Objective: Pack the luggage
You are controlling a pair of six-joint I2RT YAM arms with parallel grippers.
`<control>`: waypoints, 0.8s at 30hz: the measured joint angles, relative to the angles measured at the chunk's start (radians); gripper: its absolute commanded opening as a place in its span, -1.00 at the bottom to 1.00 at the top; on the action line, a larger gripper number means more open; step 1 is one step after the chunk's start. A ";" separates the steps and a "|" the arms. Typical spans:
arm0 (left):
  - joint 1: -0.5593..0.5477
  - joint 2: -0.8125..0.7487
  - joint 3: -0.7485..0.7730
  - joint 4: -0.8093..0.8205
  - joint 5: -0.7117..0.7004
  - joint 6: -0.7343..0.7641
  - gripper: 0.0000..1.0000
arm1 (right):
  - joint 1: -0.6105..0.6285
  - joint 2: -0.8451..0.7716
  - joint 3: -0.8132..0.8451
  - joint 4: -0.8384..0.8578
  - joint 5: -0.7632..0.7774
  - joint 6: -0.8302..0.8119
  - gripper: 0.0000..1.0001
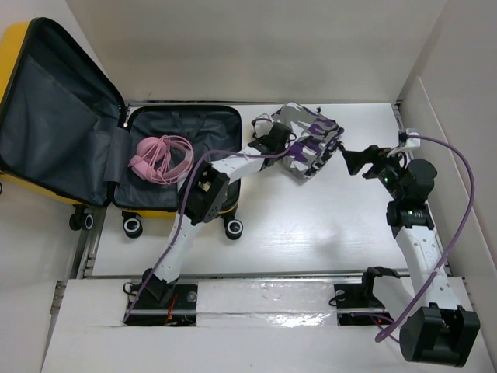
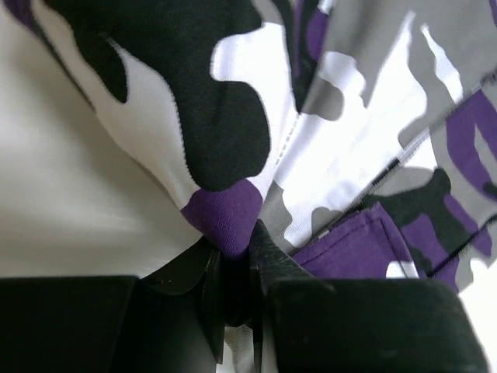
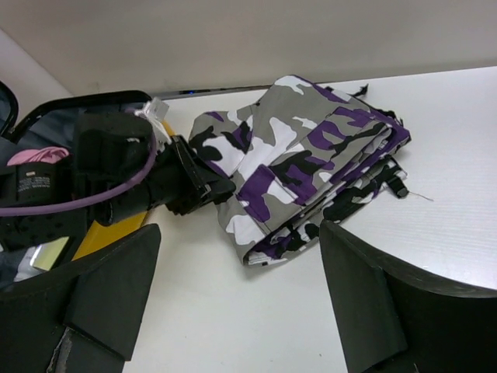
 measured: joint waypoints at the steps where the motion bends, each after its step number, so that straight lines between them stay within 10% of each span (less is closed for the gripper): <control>1: 0.002 -0.007 0.003 0.000 0.012 0.045 -1.00 | 0.000 0.002 -0.003 0.000 0.000 0.000 0.77; 13: 0.106 -0.401 -0.023 -0.183 0.225 0.483 -1.00 | 0.000 0.012 -0.004 0.005 0.008 0.000 0.77; 24: 0.634 -0.957 -0.600 -0.161 0.379 0.534 -1.00 | 0.000 0.013 -0.004 0.005 -0.003 0.000 0.78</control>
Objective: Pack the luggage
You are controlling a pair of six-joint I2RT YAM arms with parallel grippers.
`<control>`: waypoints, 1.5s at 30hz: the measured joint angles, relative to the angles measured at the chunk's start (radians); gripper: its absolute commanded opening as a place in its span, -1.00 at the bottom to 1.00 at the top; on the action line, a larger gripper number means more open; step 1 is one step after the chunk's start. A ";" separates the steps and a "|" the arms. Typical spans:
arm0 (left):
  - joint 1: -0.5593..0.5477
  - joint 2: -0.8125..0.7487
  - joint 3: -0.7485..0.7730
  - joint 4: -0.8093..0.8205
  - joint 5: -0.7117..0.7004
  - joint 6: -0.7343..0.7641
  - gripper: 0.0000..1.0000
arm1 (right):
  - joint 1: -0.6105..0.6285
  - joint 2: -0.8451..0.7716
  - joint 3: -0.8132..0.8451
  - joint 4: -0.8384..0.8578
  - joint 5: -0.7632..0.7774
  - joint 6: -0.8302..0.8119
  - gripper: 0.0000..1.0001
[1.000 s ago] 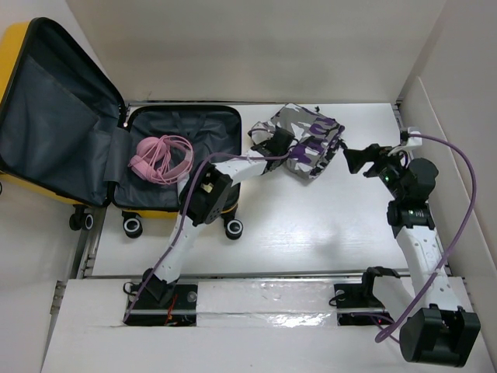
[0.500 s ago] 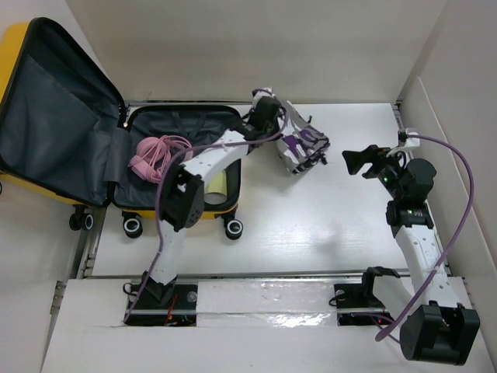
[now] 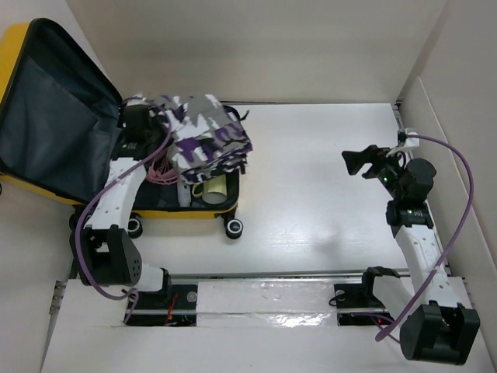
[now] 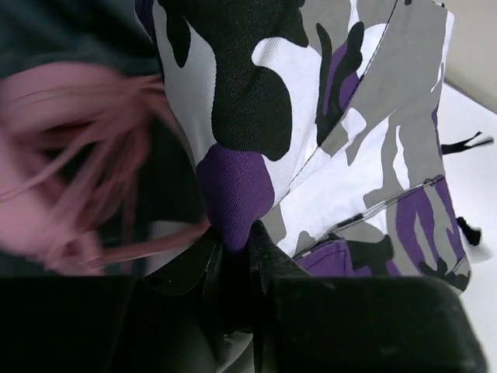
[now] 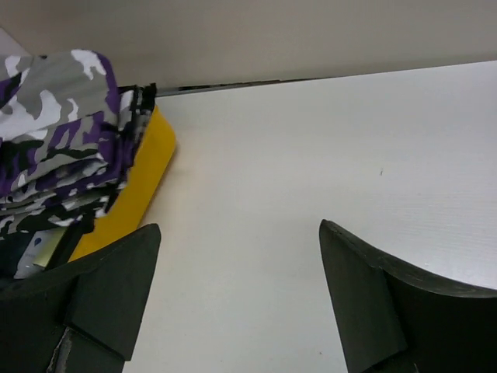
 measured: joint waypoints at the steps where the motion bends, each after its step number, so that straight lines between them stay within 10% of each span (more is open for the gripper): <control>1: 0.056 -0.016 -0.039 0.000 0.009 0.004 -1.00 | 0.000 0.001 0.000 0.000 -0.003 0.000 0.78; 7: 0.250 -0.035 -0.208 0.013 0.027 0.024 -0.95 | 0.000 0.012 0.000 0.005 -0.020 0.000 0.78; 12: 0.257 -0.048 -0.224 0.015 0.023 0.035 -0.01 | 0.000 0.025 0.000 0.013 -0.035 0.000 0.78; 14: 0.258 -0.078 -0.224 0.011 0.013 0.031 0.02 | 0.001 0.033 0.000 0.015 -0.039 0.000 0.74; 20: 0.258 -0.334 -0.222 -0.021 -0.124 0.002 -0.18 | 0.012 0.052 0.000 0.014 -0.043 -0.017 -0.77; 22: 0.259 -0.464 -0.223 -0.033 -0.210 -0.015 -0.79 | 0.023 0.055 0.000 0.015 -0.047 -0.020 -0.91; 28: 0.261 -0.725 -0.225 -0.137 -0.581 -0.121 -0.99 | 0.064 0.072 0.002 0.014 -0.061 -0.031 -0.81; 33: 0.265 -0.643 -0.225 -0.254 -0.904 -0.164 0.34 | 0.112 0.103 0.012 0.010 -0.081 -0.053 -0.65; 36: 0.269 -0.567 -0.233 -0.265 -1.000 -0.149 0.64 | 0.132 0.104 0.022 0.008 -0.088 -0.067 -0.53; 45: 0.375 -0.388 -0.210 -0.211 -1.098 -0.047 0.18 | 0.165 0.108 0.040 0.007 -0.108 -0.097 -0.48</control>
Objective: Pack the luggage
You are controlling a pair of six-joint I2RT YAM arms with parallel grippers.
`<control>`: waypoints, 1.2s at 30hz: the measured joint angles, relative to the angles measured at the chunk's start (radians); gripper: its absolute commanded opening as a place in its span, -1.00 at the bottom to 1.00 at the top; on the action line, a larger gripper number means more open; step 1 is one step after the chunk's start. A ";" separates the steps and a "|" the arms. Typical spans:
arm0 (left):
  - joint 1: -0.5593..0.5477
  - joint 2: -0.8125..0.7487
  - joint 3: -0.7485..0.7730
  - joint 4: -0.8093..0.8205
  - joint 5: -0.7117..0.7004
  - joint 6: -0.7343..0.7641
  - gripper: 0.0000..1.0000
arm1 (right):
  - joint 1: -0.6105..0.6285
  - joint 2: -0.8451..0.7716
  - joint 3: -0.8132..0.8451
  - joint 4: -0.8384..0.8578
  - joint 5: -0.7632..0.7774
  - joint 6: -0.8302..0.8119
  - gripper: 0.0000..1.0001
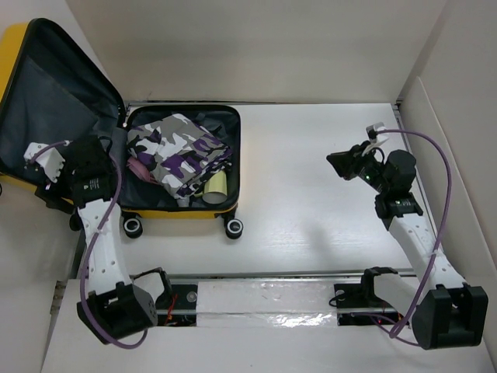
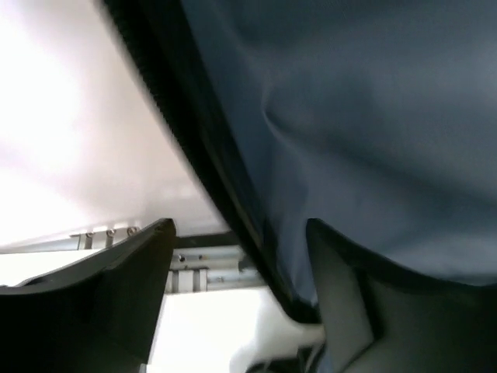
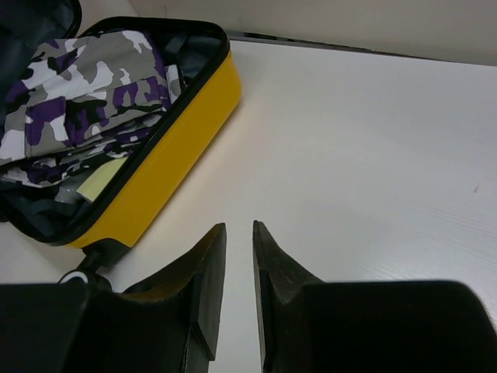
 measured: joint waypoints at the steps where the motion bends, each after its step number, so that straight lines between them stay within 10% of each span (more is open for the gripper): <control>1: 0.019 0.018 0.008 0.013 0.002 0.005 0.12 | 0.001 0.003 0.002 0.000 -0.001 -0.002 -0.48; 7: 0.055 0.045 0.039 0.042 0.046 0.051 -0.47 | 0.028 0.026 0.007 -0.001 0.000 -0.011 -0.48; 9: 0.047 0.044 0.049 0.054 0.055 0.062 -1.00 | 0.042 0.039 0.013 -0.002 0.000 -0.018 -0.48; 15: -0.097 0.025 0.048 0.090 -0.009 0.106 -1.00 | 0.061 0.064 0.025 -0.015 0.005 -0.034 -0.47; 27: -0.856 -0.034 -0.103 0.340 -0.313 0.632 -1.00 | 0.086 0.123 0.037 -0.024 0.041 -0.049 -0.51; 29: -0.880 -0.044 -0.092 0.266 -0.254 0.623 -1.00 | 0.086 0.126 0.037 -0.031 0.051 -0.052 -0.48; 32: -0.882 -0.060 -0.057 0.137 -0.068 0.600 -0.41 | 0.086 0.126 0.037 -0.034 0.068 -0.052 -0.46; 36: -0.886 -0.075 0.035 0.004 0.414 0.527 -0.08 | 0.086 0.126 0.038 -0.042 0.088 -0.052 -0.44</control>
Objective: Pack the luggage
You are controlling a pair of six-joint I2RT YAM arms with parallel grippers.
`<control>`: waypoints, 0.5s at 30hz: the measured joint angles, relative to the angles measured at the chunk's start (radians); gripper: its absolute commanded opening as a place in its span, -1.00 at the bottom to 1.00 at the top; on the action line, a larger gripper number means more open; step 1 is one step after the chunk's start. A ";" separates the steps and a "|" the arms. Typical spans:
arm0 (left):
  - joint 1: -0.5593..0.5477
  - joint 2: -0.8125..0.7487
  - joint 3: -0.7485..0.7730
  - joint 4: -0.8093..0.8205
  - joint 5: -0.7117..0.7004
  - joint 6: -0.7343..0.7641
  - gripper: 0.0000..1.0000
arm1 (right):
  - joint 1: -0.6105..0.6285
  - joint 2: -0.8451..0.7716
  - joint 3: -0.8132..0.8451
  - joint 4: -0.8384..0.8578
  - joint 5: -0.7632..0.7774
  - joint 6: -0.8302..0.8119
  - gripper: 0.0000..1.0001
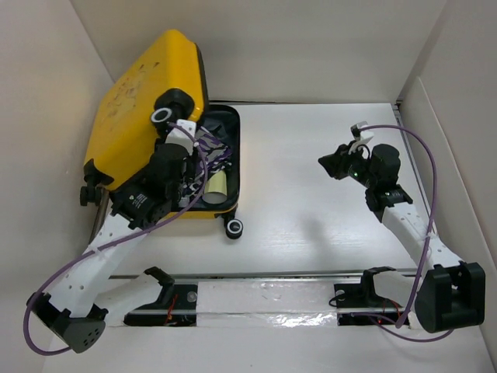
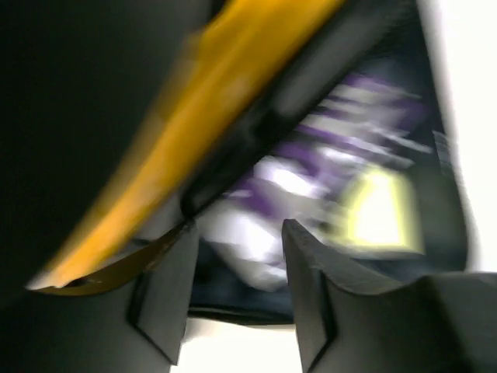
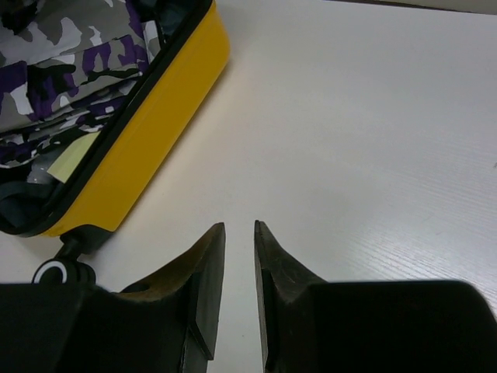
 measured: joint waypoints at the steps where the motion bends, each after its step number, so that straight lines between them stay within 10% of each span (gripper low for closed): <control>1: -0.006 0.000 0.017 -0.027 0.113 -0.014 -0.05 | 0.000 0.000 0.000 -0.002 0.006 0.000 -0.44; 8: -0.014 -0.084 0.100 -0.201 0.638 -0.065 0.03 | 0.000 0.000 0.000 -0.004 0.030 0.000 -0.42; 15: -0.014 -0.245 0.207 -0.132 0.589 -0.160 0.11 | 0.006 0.000 0.000 -0.005 0.051 -0.002 -0.75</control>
